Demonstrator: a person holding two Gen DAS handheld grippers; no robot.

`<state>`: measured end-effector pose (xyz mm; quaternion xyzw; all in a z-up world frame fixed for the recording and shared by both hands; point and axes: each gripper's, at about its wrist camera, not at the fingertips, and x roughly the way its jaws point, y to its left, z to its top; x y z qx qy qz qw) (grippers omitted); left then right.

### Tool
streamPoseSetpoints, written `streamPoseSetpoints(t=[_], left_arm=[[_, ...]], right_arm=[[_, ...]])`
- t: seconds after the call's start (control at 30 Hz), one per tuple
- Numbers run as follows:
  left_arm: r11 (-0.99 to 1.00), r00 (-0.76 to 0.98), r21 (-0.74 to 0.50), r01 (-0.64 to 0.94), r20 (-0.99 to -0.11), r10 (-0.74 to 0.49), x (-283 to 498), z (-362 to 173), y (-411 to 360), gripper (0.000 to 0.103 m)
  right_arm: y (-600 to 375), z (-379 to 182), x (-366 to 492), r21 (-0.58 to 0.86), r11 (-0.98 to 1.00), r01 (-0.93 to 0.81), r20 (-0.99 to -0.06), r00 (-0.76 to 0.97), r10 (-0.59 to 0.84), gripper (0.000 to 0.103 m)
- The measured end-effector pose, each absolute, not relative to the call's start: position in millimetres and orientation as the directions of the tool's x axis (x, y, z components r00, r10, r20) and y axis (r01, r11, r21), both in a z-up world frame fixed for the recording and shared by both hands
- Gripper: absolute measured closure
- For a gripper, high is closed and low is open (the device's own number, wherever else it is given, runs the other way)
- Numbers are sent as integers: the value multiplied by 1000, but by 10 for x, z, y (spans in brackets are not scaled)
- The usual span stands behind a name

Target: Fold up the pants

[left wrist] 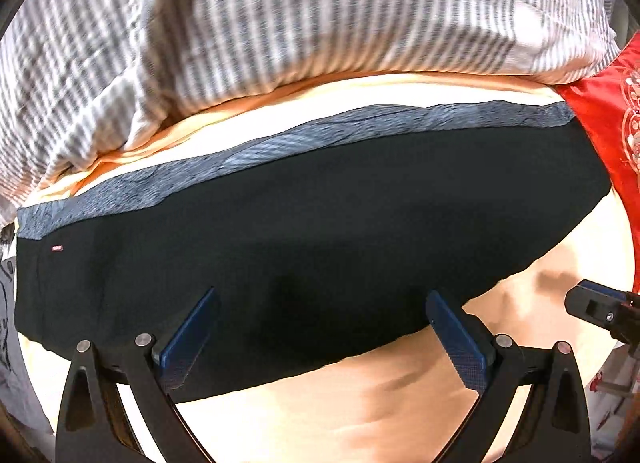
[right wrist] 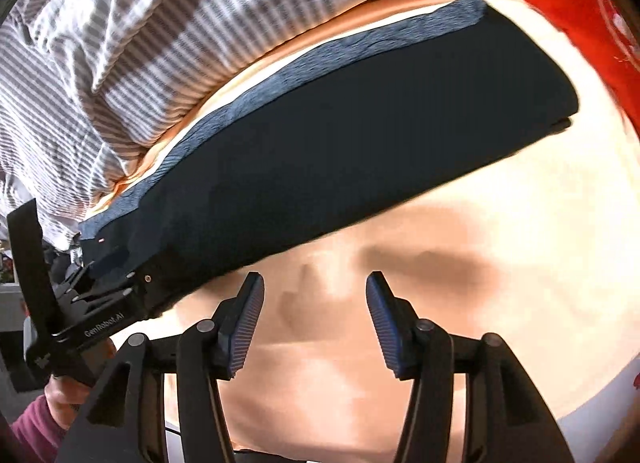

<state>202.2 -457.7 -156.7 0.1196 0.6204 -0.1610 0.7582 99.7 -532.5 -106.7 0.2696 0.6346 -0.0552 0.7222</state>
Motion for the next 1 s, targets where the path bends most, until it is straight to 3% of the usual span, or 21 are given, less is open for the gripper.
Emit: streamPoseSetpoints(t=[0.47,1.0], left_arm=[[910,175,-18,414,-980,-99,1786,-1494,-5493,0],[922,215,22,387,-974,-67,1949,-1720,-5956,0]], right_arm=[[-5962,-1045,766,310,819,482,-949,203,240,46],[-7063,-1341,471,560,506,657,-827,484,287,46]])
